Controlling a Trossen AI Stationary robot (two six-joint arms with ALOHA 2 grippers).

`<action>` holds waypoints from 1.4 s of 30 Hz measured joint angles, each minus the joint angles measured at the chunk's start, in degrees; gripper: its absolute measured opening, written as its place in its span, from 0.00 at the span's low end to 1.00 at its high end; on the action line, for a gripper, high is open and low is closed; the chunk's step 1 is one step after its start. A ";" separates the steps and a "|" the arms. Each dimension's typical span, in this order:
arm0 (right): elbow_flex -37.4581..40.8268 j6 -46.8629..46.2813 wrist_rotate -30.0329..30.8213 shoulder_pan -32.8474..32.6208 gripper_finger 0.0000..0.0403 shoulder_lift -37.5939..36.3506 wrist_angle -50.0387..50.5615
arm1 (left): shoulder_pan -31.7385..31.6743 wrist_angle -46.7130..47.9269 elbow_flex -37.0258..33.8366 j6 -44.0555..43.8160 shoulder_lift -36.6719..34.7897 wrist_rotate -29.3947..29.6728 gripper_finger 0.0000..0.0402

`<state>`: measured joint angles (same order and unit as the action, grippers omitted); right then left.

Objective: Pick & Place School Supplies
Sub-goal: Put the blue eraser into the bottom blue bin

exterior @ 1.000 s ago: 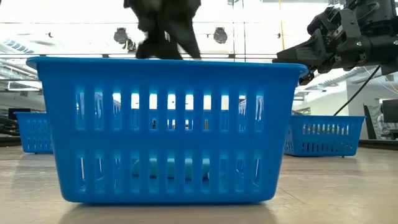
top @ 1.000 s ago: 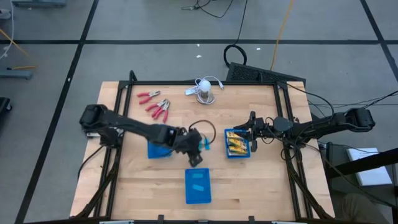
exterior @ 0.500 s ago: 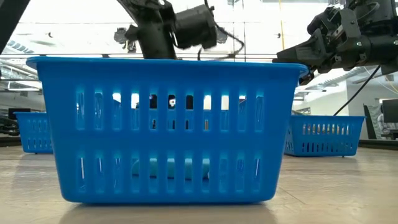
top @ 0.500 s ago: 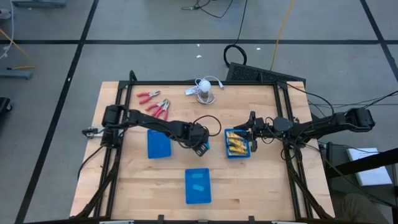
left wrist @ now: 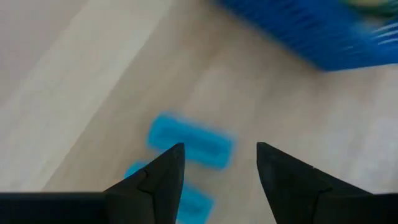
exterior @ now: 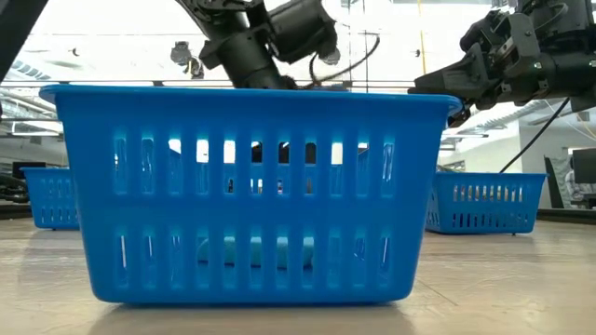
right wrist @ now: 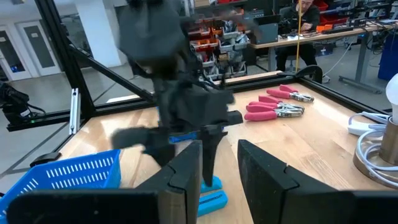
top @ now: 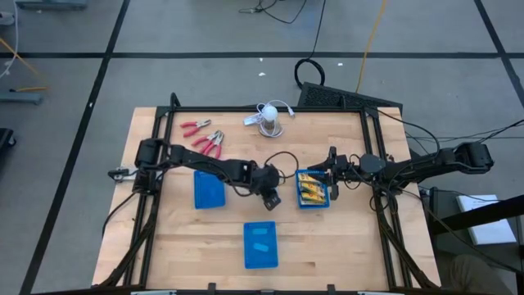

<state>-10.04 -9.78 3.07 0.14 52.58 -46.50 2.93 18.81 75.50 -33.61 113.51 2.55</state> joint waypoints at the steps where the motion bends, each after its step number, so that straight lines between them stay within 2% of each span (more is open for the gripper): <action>1: -0.02 0.02 0.05 0.00 0.23 0.00 0.04 | 0.42 -2.37 0.03 2.56 0.00 0.18 0.50; 7: 0.00 0.00 0.11 0.00 0.23 0.00 -0.02 | 1.73 -6.57 0.13 18.71 0.86 6.18 0.45; 13: -0.02 0.00 0.11 0.01 0.23 0.01 -0.04 | 1.15 -11.49 0.19 26.15 3.98 5.37 0.39; 16: -0.06 -0.02 0.11 0.02 0.23 0.18 -0.43 | 0.16 -12.77 0.11 26.03 6.60 2.79 0.35; 22: -0.04 -0.02 0.09 0.02 0.23 0.56 -0.31 | -1.20 -11.13 0.24 24.26 7.89 2.14 0.23; 29: -0.02 -0.02 0.10 0.02 0.23 0.74 -0.37 | -1.92 -5.39 0.51 22.55 7.82 -1.39 0.02; 42: -0.02 -0.02 0.09 0.02 0.23 0.74 -0.37 | 0.97 4.90 0.42 21.29 6.22 -1.94 0.02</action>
<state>-10.07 -9.80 3.16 0.16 53.32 -46.87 3.91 23.71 75.92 -12.32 119.73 0.60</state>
